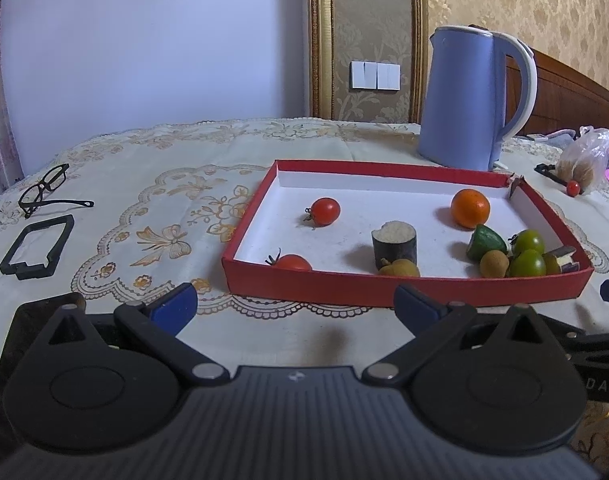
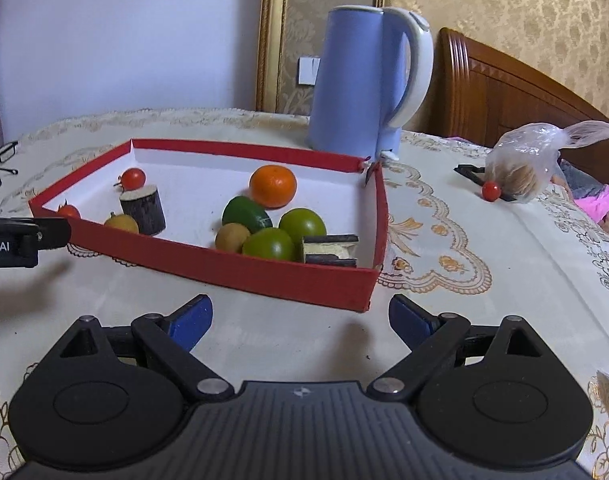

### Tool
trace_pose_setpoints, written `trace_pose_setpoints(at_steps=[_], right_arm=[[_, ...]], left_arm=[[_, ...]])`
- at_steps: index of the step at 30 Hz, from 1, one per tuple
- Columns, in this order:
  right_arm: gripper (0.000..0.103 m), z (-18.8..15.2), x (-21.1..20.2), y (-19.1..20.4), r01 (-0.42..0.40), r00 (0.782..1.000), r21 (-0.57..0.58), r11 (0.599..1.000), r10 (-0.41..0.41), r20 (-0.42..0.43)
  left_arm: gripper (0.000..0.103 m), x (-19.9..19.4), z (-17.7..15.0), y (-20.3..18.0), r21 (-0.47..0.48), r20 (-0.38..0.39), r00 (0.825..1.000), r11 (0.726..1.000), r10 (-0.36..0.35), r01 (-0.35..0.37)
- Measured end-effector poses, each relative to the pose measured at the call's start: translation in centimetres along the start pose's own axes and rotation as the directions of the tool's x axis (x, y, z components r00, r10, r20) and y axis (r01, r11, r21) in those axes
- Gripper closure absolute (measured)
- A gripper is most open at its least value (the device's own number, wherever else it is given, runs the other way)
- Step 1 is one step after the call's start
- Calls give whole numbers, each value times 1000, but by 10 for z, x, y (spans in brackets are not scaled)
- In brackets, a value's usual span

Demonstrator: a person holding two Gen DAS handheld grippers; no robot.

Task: Organize fruits

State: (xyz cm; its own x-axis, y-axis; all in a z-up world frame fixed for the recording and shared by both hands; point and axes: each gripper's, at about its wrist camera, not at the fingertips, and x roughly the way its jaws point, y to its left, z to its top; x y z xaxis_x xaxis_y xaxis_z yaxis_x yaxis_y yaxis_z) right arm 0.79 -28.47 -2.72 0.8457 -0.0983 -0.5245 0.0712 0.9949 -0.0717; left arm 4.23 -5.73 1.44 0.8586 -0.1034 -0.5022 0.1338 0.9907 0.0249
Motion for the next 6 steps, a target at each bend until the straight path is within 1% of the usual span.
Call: trace_pose_setpoints(at_steps=[6], right_arm=[[7, 1, 8, 6, -9, 999, -36, 999, 8, -39]], left_arm=[[0, 0, -2, 1, 9, 8, 1000, 1000, 26, -26]])
